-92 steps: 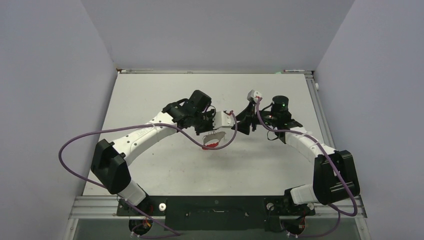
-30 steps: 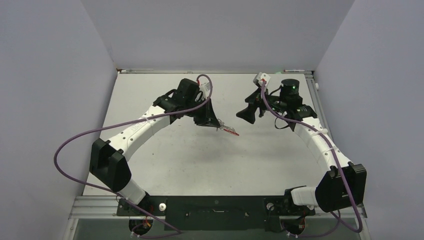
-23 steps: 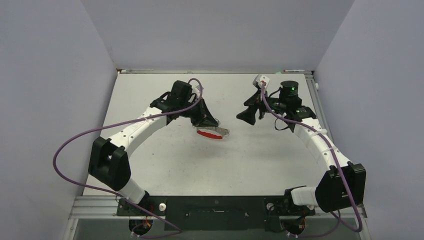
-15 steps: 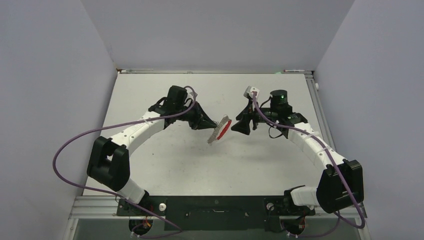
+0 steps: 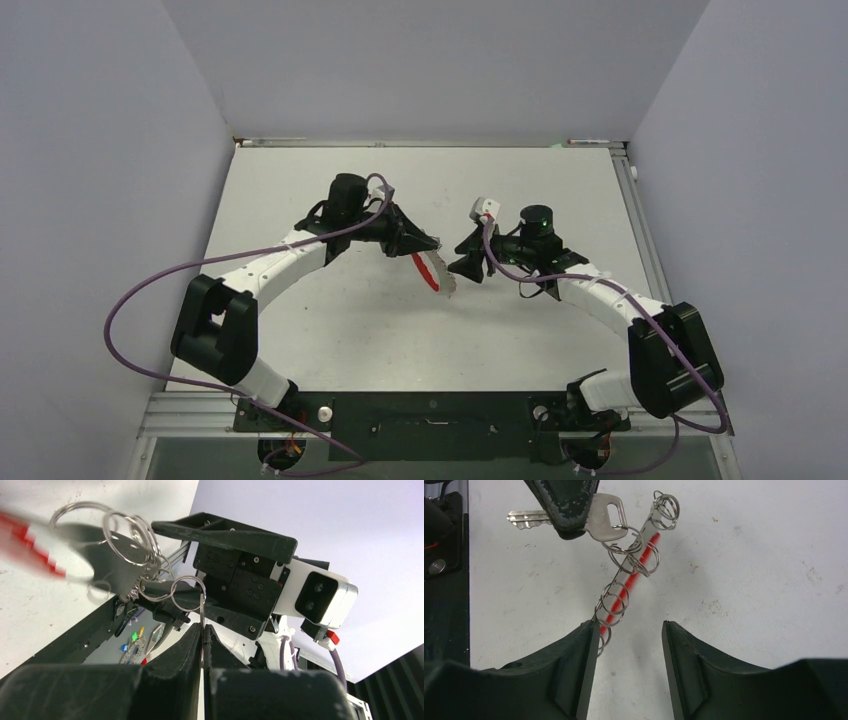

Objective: Remove the keys from the keyring

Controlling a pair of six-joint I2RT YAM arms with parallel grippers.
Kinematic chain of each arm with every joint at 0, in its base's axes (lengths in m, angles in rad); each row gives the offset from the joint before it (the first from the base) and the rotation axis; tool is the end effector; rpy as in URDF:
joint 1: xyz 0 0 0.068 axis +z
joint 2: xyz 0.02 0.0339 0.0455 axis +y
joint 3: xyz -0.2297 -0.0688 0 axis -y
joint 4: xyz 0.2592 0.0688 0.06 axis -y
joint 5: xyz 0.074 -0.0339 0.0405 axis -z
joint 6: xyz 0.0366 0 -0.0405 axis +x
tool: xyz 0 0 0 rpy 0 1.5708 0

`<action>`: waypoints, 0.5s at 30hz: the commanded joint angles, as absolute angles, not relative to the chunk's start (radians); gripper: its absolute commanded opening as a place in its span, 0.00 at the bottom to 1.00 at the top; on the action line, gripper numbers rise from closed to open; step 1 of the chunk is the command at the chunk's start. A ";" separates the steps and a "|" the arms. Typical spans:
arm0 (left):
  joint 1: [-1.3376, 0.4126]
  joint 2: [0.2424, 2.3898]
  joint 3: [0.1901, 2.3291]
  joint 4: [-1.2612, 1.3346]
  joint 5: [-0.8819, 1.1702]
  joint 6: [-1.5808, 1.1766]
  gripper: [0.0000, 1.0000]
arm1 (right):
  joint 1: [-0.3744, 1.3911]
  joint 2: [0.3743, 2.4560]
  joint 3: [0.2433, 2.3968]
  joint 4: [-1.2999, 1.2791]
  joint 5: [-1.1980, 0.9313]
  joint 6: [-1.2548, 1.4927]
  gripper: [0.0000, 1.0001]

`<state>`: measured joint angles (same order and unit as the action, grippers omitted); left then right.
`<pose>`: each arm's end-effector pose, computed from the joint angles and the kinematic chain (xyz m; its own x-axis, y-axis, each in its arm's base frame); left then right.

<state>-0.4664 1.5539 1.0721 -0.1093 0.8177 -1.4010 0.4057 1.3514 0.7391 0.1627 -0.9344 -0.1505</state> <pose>0.3058 -0.1839 0.2210 -0.9205 -0.2912 0.2604 -0.3472 0.3042 -0.8871 0.2666 0.1466 0.1962 -0.2599 -0.2086 -0.9428 -0.9498 0.2315 0.2105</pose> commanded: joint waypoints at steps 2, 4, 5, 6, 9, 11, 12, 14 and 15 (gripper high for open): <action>-0.459 1.502 1.071 0.020 0.883 -1.432 0.00 | 0.412 1.375 0.740 0.447 -0.976 -0.168 0.49; -0.459 1.504 1.071 0.032 0.890 -1.435 0.00 | 0.415 1.379 0.750 0.458 -0.987 -0.173 0.48; -0.458 1.506 1.071 0.038 0.894 -1.435 0.00 | 0.416 1.380 0.756 0.460 -0.993 -0.178 0.48; -0.458 1.506 1.071 0.044 0.899 -1.435 0.00 | 0.416 1.382 0.762 0.450 -0.998 -0.185 0.48; -0.458 1.513 1.073 0.055 0.914 -1.435 0.00 | 0.416 1.385 0.784 0.411 -1.010 -0.226 0.48; -0.458 1.514 1.070 0.065 0.917 -1.438 0.00 | 0.416 1.384 0.788 0.409 -1.012 -0.230 0.47; -0.459 1.514 1.068 0.070 0.917 -1.442 0.00 | 0.416 1.384 0.788 0.410 -1.016 -0.230 0.47; -0.459 1.514 1.065 0.083 0.922 -1.452 0.00 | 0.416 1.384 0.786 0.414 -1.026 -0.232 0.46; -0.459 1.514 1.063 0.089 0.923 -1.456 0.00 | 0.417 1.383 0.783 0.419 -1.028 -0.232 0.46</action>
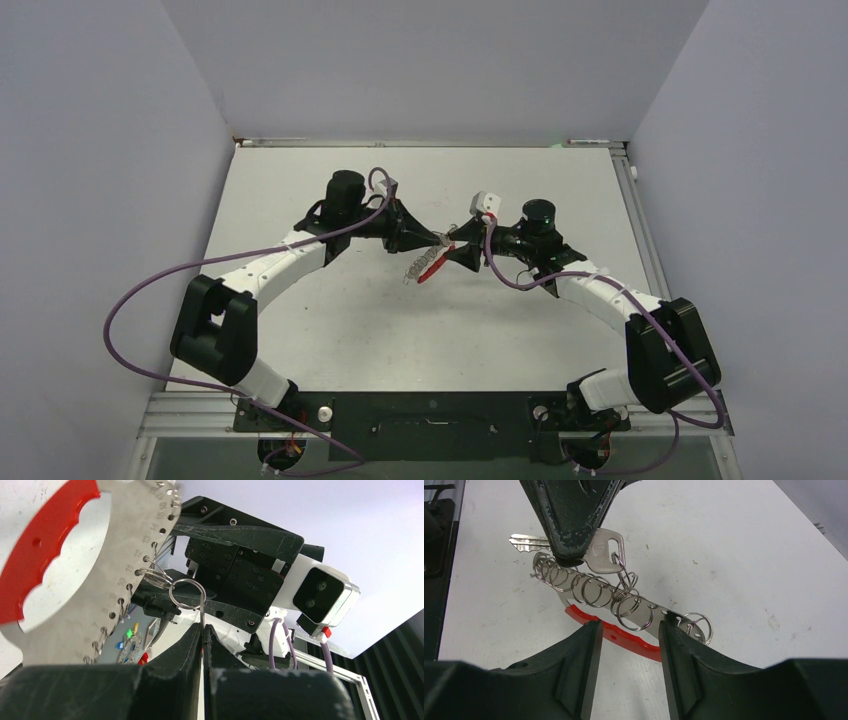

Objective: Remove the keys from the keyring

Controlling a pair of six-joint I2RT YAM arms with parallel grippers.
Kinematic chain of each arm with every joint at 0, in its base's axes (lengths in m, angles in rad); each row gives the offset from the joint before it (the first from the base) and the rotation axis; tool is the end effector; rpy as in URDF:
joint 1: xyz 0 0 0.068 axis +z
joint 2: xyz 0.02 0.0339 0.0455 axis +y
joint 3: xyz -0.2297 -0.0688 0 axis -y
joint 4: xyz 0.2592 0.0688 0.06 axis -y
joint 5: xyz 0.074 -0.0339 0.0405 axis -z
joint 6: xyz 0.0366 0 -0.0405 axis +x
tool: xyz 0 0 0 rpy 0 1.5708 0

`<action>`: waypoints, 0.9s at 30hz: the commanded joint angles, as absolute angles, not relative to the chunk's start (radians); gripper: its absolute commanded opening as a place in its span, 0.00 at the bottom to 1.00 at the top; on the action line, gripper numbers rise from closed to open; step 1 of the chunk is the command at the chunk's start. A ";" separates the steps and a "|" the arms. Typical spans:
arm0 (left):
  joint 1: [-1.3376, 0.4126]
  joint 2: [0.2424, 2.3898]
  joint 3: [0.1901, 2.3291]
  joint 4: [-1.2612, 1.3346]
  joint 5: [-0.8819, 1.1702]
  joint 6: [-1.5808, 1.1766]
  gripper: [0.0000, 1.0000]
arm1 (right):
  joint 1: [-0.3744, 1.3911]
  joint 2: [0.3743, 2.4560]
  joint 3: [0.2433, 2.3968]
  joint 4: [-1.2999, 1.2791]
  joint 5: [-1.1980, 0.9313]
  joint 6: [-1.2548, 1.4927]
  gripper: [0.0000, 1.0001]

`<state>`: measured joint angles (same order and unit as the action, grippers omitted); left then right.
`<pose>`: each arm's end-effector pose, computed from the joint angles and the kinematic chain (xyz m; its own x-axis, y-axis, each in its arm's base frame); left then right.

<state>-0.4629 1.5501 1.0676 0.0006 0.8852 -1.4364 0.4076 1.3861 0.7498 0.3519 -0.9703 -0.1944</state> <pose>0.3084 -0.1856 0.2310 -0.9439 -0.2301 0.2368 -0.2908 0.2400 -0.9262 0.2752 0.1517 0.2070 -0.0690 -0.1487 -0.9865 -0.9829 0.1795 0.0417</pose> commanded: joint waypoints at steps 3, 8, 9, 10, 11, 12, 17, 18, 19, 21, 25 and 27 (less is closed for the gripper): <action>-0.459 1.511 1.059 0.093 0.923 -1.458 0.00 | 0.417 1.382 0.777 0.440 -1.033 -0.222 0.45; -0.460 1.506 1.052 0.099 0.927 -1.460 0.00 | 0.414 1.382 0.769 0.503 -1.023 -0.174 0.42; -0.460 1.506 1.050 0.098 0.929 -1.460 0.00 | 0.414 1.385 0.769 0.518 -1.017 -0.162 0.40; -0.460 1.506 1.050 0.100 0.930 -1.461 0.00 | 0.414 1.386 0.770 0.524 -1.008 -0.156 0.37; -0.460 1.506 1.050 0.103 0.933 -1.461 0.00 | 0.413 1.387 0.771 0.524 -1.001 -0.156 0.36; -0.459 1.506 1.050 0.104 0.937 -1.460 0.00 | 0.412 1.387 0.772 0.524 -0.990 -0.157 0.36; -0.458 1.502 1.047 0.108 0.948 -1.460 0.00 | 0.372 1.384 0.769 0.526 -0.984 -0.153 0.27; -0.457 1.502 1.047 0.109 0.950 -1.460 0.00 | 0.367 1.384 0.766 0.532 -0.990 -0.144 0.25; -0.458 1.502 1.048 0.111 0.951 -1.460 0.00 | 0.363 1.382 0.763 0.540 -1.000 -0.132 0.23; -0.458 1.505 1.047 0.115 0.956 -1.463 0.00 | 0.361 1.382 0.757 0.559 -1.024 -0.109 0.18; -0.457 1.509 1.047 0.123 0.960 -1.467 0.00 | 0.362 1.382 0.748 0.587 -1.082 -0.067 0.08; -0.456 1.509 1.047 0.124 0.961 -1.465 0.00 | 0.362 1.382 0.750 0.576 -1.096 -0.067 0.05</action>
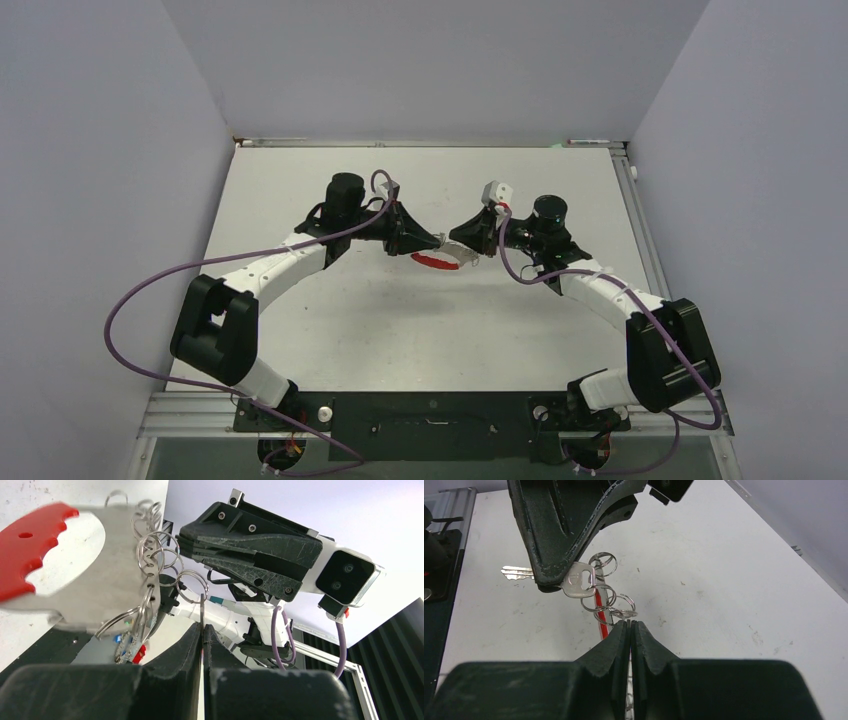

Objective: Remove the keys from the keyring

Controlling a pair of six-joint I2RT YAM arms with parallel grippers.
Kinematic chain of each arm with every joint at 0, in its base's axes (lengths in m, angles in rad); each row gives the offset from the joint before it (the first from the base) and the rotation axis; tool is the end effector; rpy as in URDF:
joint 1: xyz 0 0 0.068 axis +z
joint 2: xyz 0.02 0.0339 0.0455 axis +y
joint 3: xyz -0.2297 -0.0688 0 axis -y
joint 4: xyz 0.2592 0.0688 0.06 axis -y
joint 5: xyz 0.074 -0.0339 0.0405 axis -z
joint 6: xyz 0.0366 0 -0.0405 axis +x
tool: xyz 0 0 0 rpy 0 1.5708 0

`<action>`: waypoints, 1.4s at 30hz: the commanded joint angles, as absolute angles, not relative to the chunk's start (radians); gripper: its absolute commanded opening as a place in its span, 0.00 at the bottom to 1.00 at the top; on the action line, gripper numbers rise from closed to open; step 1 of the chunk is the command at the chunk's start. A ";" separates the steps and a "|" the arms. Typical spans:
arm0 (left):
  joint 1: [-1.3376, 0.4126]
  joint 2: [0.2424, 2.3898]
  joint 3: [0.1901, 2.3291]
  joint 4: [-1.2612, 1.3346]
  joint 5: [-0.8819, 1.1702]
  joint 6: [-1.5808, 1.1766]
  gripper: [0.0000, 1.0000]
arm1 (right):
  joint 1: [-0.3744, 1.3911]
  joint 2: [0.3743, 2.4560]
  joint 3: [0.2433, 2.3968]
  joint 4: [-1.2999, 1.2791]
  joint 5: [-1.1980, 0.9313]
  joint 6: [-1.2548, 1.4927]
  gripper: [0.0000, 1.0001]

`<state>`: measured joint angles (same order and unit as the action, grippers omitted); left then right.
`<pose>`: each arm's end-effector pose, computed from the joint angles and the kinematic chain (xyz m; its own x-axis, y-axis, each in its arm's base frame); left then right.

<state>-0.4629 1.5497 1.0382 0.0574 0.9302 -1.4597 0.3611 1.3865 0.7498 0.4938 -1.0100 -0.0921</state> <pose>0.3061 -0.1855 0.2265 -0.9494 -0.1900 0.2499 -0.2890 0.2183 -0.9321 0.2833 0.1401 0.2201 -0.0433 -0.0686 -0.9967 -0.9802 0.1959 0.0291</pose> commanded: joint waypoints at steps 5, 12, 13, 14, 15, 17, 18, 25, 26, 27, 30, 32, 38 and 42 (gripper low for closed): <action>-0.456 1.510 1.046 0.125 0.966 -1.462 0.00 | 0.362 1.380 0.753 0.543 -1.094 -0.080 0.07; -0.456 1.516 1.046 0.130 0.977 -1.453 0.00 | 0.363 1.375 0.765 0.455 -1.127 -0.137 0.27; -0.456 1.518 1.046 0.130 0.978 -1.451 0.00 | 0.366 1.372 0.769 0.435 -1.136 -0.151 0.31; -0.456 1.520 1.048 0.134 0.982 -1.450 0.00 | 0.370 1.372 0.776 0.405 -1.142 -0.179 0.36; -0.456 1.522 1.049 0.137 0.985 -1.449 0.00 | 0.373 1.371 0.783 0.378 -1.147 -0.200 0.38; -0.457 1.525 1.049 0.140 0.989 -1.444 0.00 | 0.377 1.372 0.794 0.345 -1.149 -0.225 0.42; -0.457 1.525 1.050 0.142 0.992 -1.442 0.00 | 0.377 1.372 0.797 0.338 -1.149 -0.230 0.43; -0.457 1.528 1.049 0.146 1.008 -1.430 0.00 | 0.380 1.370 0.844 0.240 -1.170 -0.277 0.48; -0.457 1.528 1.050 0.146 1.009 -1.429 0.00 | 0.380 1.369 0.851 0.227 -1.172 -0.284 0.49; -0.457 1.529 1.050 0.144 1.009 -1.428 0.00 | 0.382 1.368 0.857 0.217 -1.174 -0.288 0.49; -0.459 1.531 1.049 0.143 1.011 -1.424 0.00 | 0.387 1.366 0.866 0.207 -1.181 -0.290 0.49; -0.460 1.531 1.050 0.141 1.011 -1.422 0.00 | 0.393 1.366 0.868 0.207 -1.186 -0.288 0.49; -0.469 1.531 1.061 0.130 1.014 -1.409 0.00 | 0.412 1.372 0.864 0.233 -1.188 -0.280 0.43; -0.472 1.528 1.063 0.126 1.015 -1.404 0.00 | 0.412 1.376 0.871 0.250 -1.179 -0.274 0.40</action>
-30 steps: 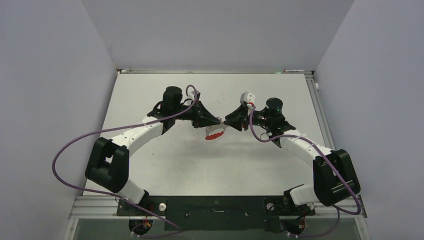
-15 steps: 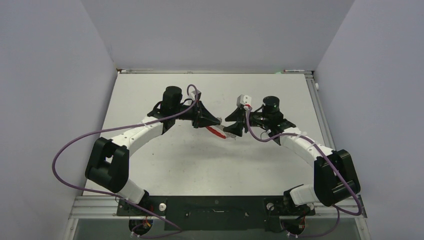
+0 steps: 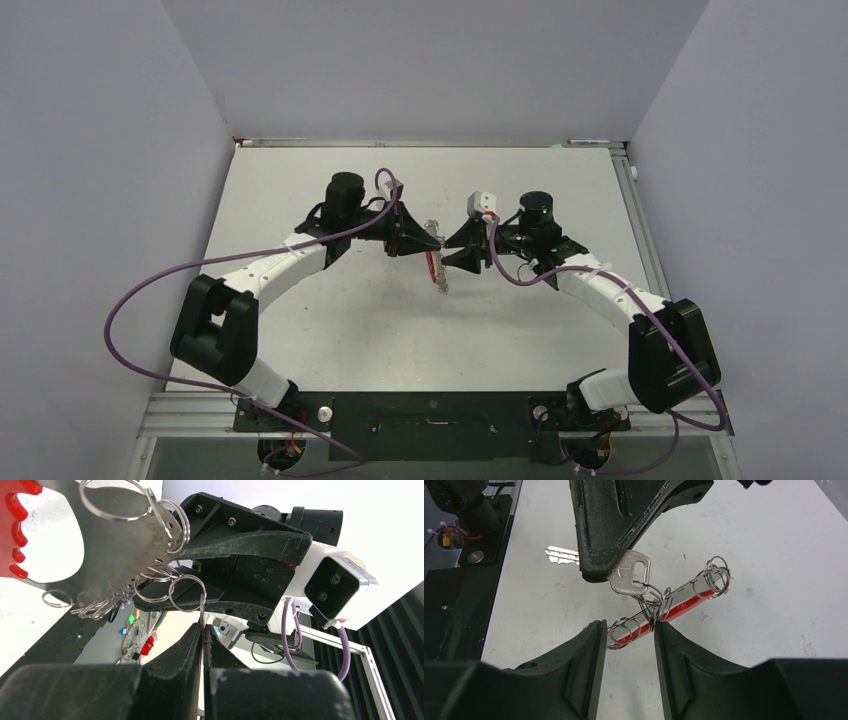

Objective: Remove the keys from the keyring

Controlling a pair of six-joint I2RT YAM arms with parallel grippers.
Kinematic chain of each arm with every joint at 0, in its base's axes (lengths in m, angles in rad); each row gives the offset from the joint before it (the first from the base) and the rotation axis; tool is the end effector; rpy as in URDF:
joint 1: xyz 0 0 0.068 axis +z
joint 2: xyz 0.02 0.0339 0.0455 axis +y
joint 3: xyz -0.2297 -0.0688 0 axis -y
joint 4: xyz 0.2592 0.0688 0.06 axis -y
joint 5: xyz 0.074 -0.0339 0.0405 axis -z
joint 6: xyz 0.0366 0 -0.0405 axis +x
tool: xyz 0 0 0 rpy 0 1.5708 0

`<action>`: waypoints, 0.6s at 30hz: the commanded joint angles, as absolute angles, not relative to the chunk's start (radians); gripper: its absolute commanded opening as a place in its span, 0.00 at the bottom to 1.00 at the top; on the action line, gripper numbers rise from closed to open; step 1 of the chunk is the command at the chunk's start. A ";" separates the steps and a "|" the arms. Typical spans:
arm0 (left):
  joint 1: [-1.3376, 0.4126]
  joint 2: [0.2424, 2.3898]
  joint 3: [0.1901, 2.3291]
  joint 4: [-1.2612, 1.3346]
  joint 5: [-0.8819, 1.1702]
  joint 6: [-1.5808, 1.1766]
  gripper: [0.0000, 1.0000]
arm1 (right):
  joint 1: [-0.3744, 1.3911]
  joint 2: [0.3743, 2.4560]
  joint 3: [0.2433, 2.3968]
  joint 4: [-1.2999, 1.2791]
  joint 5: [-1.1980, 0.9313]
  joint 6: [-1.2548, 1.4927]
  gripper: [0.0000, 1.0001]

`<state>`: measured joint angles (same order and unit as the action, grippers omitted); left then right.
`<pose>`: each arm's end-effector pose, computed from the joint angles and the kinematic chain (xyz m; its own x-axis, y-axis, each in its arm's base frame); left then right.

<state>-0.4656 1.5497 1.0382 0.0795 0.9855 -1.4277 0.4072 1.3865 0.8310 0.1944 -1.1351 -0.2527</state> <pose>0.3045 -0.1871 0.2291 -0.9683 -0.1254 0.2159 -0.2385 0.2080 -0.9486 0.2747 0.1546 0.2220 -0.0776 -0.1484 -0.9859 -0.9970 0.0150 0.0762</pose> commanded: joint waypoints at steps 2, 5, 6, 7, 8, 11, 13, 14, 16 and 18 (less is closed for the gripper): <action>-0.472 1.528 1.063 0.123 1.015 -1.401 0.00 | 0.413 1.379 0.877 0.255 -1.179 -0.268 0.39; -0.472 1.529 1.063 0.119 1.014 -1.397 0.00 | 0.413 1.380 0.883 0.269 -1.177 -0.252 0.34; -0.472 1.529 1.063 0.117 1.015 -1.396 0.00 | 0.413 1.382 0.884 0.268 -1.177 -0.252 0.31; -0.472 1.529 1.062 0.117 1.015 -1.395 0.00 | 0.413 1.382 0.884 0.269 -1.176 -0.252 0.28; -0.472 1.529 1.064 0.114 1.015 -1.393 0.00 | 0.412 1.382 0.884 0.270 -1.175 -0.251 0.27; -0.472 1.529 1.064 0.112 1.015 -1.391 0.00 | 0.413 1.381 0.879 0.276 -1.173 -0.246 0.21; -0.472 1.529 1.064 0.111 1.016 -1.390 0.00 | 0.413 1.379 0.875 0.284 -1.173 -0.238 0.12; -0.472 1.528 1.062 0.110 1.017 -1.389 0.00 | 0.413 1.379 0.874 0.282 -1.176 -0.238 0.09; -0.472 1.524 1.063 0.109 1.016 -1.385 0.00 | 0.411 1.376 0.870 0.277 -1.174 -0.241 0.05; -0.469 1.522 1.063 0.099 1.021 -1.376 0.00 | 0.409 1.374 0.867 0.266 -1.169 -0.244 0.05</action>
